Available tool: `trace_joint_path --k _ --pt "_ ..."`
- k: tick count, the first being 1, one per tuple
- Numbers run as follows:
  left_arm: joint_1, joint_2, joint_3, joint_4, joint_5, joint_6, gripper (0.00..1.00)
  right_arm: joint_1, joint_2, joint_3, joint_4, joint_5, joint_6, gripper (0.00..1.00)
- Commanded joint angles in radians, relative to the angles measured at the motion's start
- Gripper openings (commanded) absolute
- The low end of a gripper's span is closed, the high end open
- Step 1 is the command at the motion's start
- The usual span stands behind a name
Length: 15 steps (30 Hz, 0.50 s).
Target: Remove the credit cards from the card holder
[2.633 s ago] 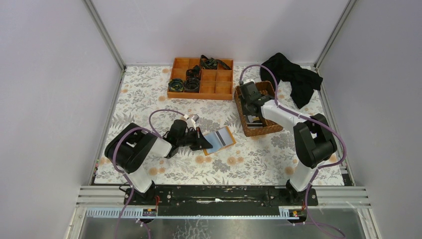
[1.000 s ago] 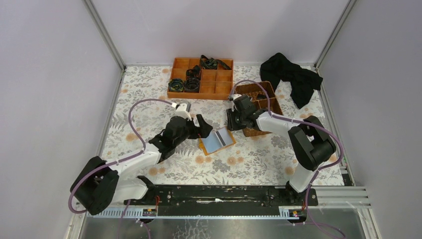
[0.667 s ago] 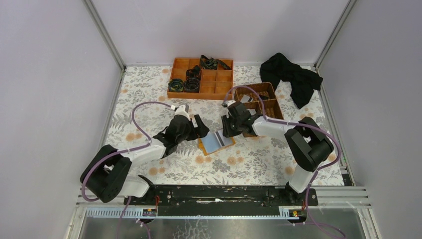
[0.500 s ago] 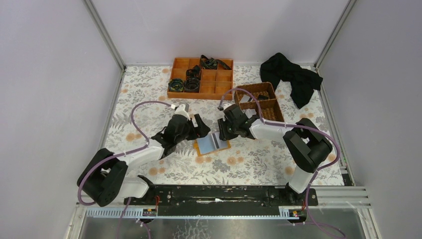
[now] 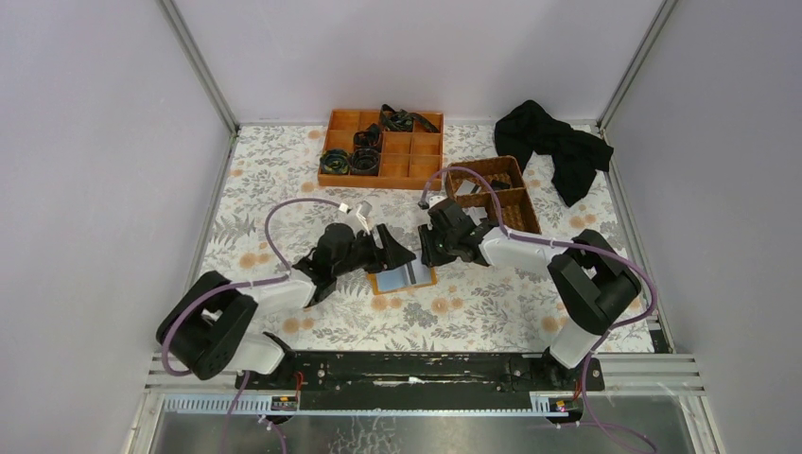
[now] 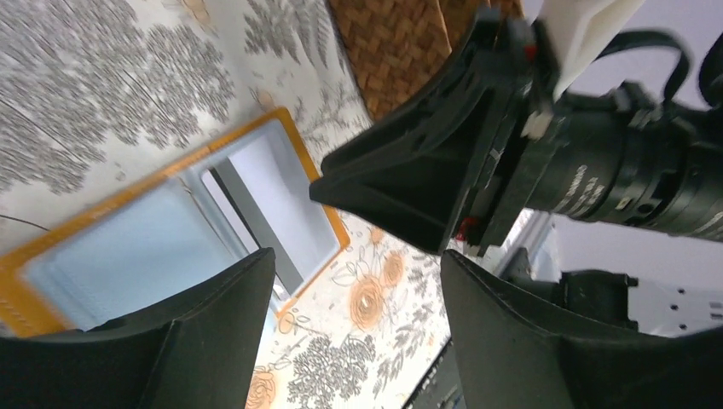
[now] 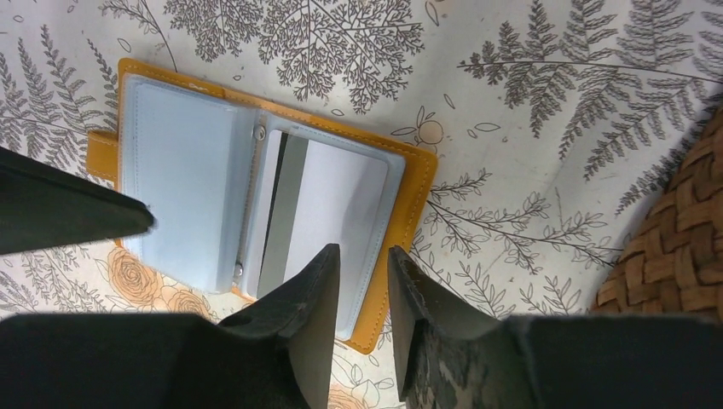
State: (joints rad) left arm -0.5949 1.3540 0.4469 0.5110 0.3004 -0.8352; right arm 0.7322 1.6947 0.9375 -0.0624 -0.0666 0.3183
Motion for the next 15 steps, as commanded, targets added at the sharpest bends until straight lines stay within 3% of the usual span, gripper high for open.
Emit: trace_joint_path --k 1,11,15 --pt "-0.006 0.068 -0.043 0.259 0.172 -0.088 0.76 0.004 -0.063 -0.012 -0.001 0.066 0.006 0.33" --pt "-0.014 0.214 -0.036 0.278 0.156 -0.065 0.76 0.004 -0.043 -0.013 -0.004 0.090 0.010 0.32" --pt "-0.013 0.242 -0.004 0.208 0.126 -0.027 0.76 0.004 -0.037 -0.015 -0.004 0.094 0.015 0.32"
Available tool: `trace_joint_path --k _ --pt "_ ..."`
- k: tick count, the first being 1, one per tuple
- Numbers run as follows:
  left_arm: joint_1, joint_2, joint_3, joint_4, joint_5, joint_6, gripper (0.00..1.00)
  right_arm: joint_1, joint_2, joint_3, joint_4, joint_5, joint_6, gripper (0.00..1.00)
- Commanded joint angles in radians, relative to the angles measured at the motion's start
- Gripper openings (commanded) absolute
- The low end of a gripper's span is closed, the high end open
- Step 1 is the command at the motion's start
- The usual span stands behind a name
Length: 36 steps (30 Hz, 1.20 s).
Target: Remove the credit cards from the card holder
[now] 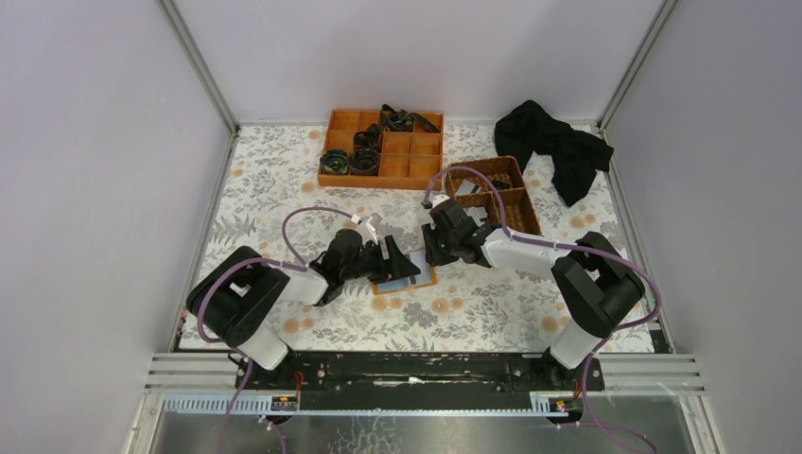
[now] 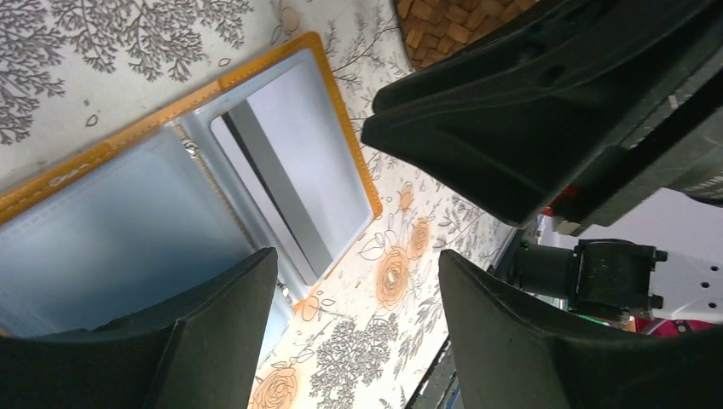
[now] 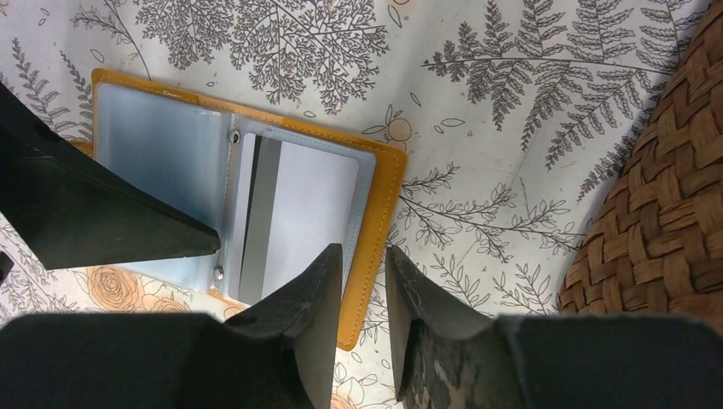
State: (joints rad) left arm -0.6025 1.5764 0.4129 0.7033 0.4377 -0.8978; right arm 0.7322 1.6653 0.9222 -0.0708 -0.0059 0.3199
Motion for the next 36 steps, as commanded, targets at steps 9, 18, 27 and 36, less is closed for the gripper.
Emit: trace_joint_path --k 9,18,27,36 --pt "-0.003 0.038 0.039 -0.038 -0.066 0.048 0.76 0.004 0.048 0.002 0.022 0.009 0.012 0.32" --pt "-0.003 0.083 0.055 -0.023 -0.045 0.031 0.76 0.004 0.088 -0.017 0.060 -0.050 0.033 0.24" --pt "0.003 0.037 0.037 0.021 -0.033 0.010 0.76 0.004 0.099 -0.020 0.075 -0.088 0.040 0.18" --pt "0.020 -0.035 0.018 0.019 -0.033 0.018 0.76 0.003 0.009 -0.002 0.001 -0.011 0.004 0.15"
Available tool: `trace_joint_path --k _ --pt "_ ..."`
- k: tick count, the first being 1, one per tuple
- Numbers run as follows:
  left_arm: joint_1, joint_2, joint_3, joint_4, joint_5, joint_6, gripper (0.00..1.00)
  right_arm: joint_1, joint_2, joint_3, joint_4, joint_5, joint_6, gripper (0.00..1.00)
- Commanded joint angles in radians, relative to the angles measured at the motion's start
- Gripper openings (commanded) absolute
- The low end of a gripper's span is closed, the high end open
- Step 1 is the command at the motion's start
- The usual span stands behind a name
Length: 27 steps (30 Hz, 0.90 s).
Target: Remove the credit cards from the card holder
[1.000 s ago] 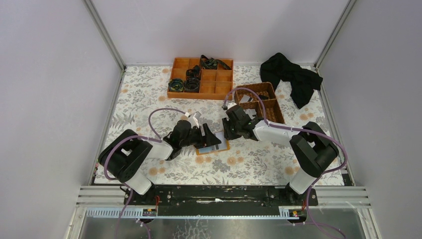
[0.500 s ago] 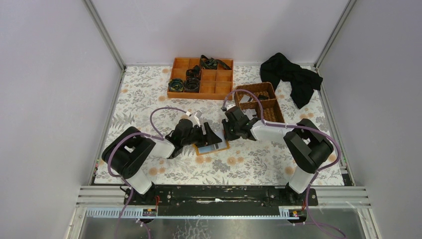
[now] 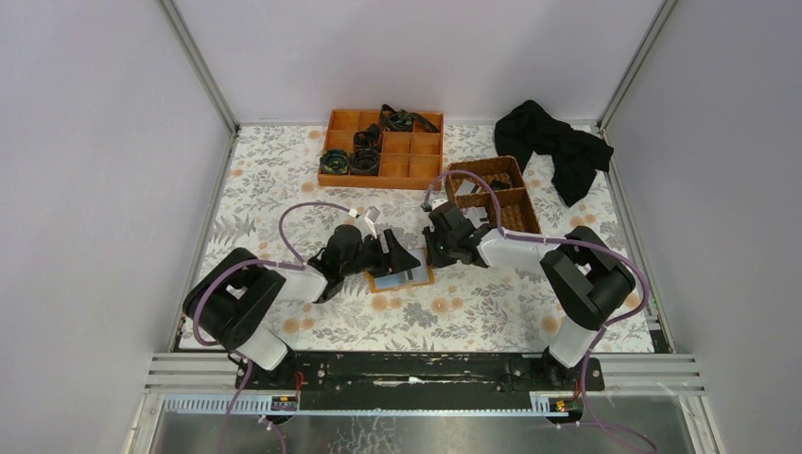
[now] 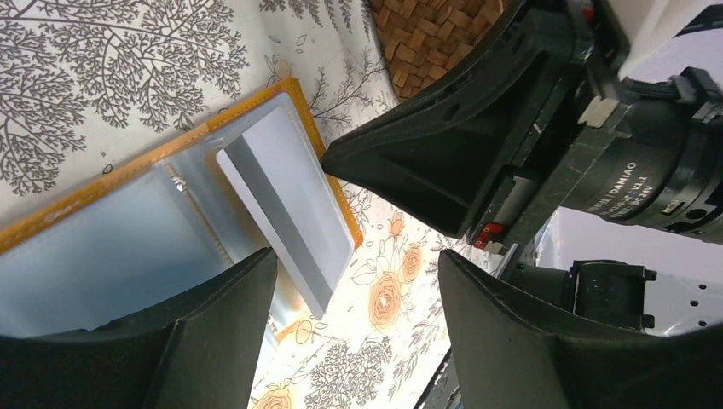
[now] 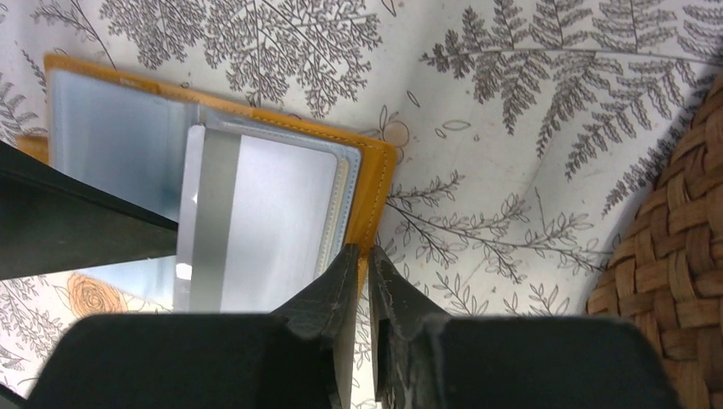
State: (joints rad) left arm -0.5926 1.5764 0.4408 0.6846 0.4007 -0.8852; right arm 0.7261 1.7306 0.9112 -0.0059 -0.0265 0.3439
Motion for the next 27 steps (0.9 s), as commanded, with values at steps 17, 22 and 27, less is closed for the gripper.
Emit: trace_joint_path --k 17,22,27 --pt "0.025 -0.013 -0.030 0.097 0.035 -0.017 0.76 0.010 -0.024 0.027 -0.024 -0.100 0.011 0.15" --pt "0.030 -0.004 -0.037 0.158 0.088 -0.045 0.77 0.012 0.006 0.027 -0.009 -0.124 0.019 0.15" --pt "0.031 0.016 -0.037 0.210 0.127 -0.066 0.77 0.012 0.036 0.037 0.006 -0.145 0.026 0.15"
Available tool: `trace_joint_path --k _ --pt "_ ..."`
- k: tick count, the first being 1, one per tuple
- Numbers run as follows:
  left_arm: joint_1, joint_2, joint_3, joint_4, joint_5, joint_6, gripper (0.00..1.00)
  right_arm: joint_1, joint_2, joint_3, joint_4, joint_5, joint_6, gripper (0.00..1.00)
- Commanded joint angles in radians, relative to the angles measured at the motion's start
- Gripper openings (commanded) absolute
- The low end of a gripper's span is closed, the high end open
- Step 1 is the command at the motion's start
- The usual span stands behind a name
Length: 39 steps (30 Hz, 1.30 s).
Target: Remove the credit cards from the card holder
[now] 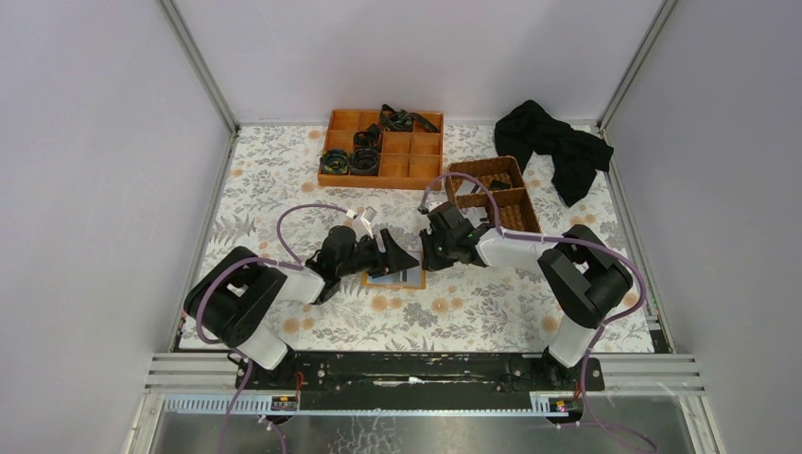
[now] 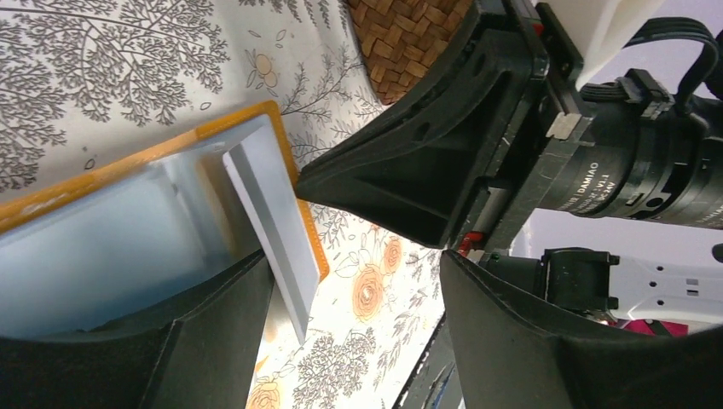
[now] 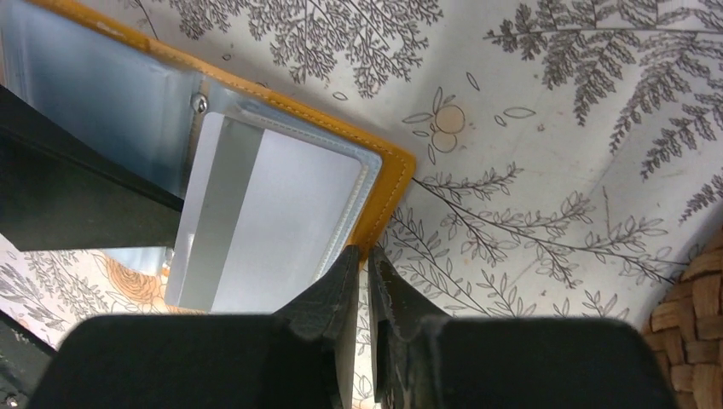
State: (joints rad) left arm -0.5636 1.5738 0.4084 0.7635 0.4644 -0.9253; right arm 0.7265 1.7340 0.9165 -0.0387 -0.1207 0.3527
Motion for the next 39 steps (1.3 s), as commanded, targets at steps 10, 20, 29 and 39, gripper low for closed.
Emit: trace_joint_path --k 10,20,29,39 --pt "0.002 0.103 0.006 0.176 0.111 -0.065 0.76 0.011 0.042 0.032 0.043 -0.054 0.017 0.14" --pt "0.017 0.126 0.020 0.096 0.081 -0.059 0.71 0.011 0.027 0.027 0.027 -0.006 0.007 0.14" --pt "0.057 0.142 0.008 0.090 0.086 -0.056 0.71 0.011 -0.048 0.038 -0.006 0.003 -0.025 0.13" --pt "0.062 0.196 0.006 0.129 0.105 -0.082 0.69 0.011 -0.067 0.037 0.028 -0.063 -0.004 0.12"
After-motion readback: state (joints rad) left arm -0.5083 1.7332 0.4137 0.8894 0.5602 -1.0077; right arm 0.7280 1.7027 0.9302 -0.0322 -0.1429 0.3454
